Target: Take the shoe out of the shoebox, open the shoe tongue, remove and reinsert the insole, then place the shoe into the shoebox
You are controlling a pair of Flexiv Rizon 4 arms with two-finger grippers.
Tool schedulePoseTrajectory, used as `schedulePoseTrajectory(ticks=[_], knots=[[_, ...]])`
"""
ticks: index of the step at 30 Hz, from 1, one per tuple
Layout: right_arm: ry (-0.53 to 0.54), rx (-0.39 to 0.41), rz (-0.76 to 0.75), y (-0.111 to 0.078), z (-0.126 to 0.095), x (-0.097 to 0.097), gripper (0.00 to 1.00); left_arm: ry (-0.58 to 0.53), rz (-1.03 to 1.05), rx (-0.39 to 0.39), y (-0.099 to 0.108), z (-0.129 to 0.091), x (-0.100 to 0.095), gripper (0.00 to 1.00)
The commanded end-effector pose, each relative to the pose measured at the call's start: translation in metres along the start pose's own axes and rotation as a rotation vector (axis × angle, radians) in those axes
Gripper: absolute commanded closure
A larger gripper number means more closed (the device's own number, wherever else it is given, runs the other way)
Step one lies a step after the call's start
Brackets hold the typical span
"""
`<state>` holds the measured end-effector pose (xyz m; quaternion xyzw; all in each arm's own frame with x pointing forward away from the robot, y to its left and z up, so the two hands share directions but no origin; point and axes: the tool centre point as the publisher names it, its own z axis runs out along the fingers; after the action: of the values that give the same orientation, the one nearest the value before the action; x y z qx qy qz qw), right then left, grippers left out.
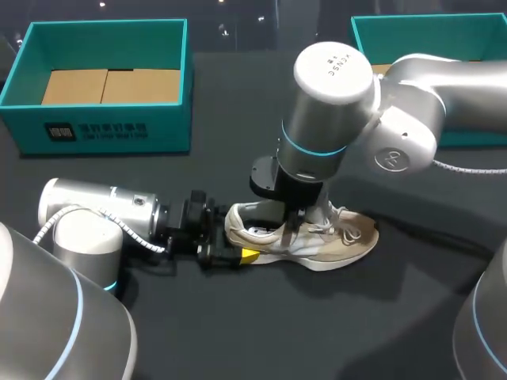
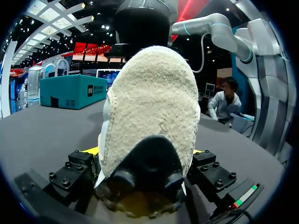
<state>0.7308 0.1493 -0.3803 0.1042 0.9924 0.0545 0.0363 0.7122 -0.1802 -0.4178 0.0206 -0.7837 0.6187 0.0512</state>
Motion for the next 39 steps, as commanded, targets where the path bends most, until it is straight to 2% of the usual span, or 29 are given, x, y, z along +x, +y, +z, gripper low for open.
schedulePoseTrajectory(ticks=[1, 8, 23, 26, 27, 30, 34, 39], knots=[[0.011, -0.013, -0.003, -0.011, 0.005, -0.004, 0.71, -0.003, 0.001, -0.001, 0.003, 0.000, -0.001, 1.00], [0.037, 0.005, -0.002, -0.017, 0.014, -0.005, 0.61, -0.003, 0.001, -0.001, 0.003, 0.000, -0.001, 1.00], [0.165, 0.025, -0.009, -0.021, 0.043, 0.018, 0.61, -0.003, 0.001, -0.001, 0.003, 0.000, -0.001, 1.00], [0.181, 0.029, -0.017, -0.022, 0.044, 0.024, 0.65, -0.003, 0.001, -0.001, 0.003, 0.000, -0.001, 1.00], [0.183, 0.030, -0.018, -0.022, 0.044, 0.026, 0.78, -0.003, 0.001, -0.001, 0.003, 0.000, -0.001, 1.00], [0.188, 0.030, -0.022, -0.025, 0.044, 0.030, 0.98, -0.003, 0.001, -0.001, 0.003, 0.000, -0.001, 1.00], [0.196, 0.018, -0.027, -0.029, 0.042, 0.033, 1.00, -0.003, 0.001, -0.001, 0.003, 0.000, -0.001, 1.00], [0.198, -0.055, -0.035, -0.034, 0.032, 0.031, 1.00, -0.003, 0.001, -0.001, 0.003, 0.000, -0.001, 1.00]])
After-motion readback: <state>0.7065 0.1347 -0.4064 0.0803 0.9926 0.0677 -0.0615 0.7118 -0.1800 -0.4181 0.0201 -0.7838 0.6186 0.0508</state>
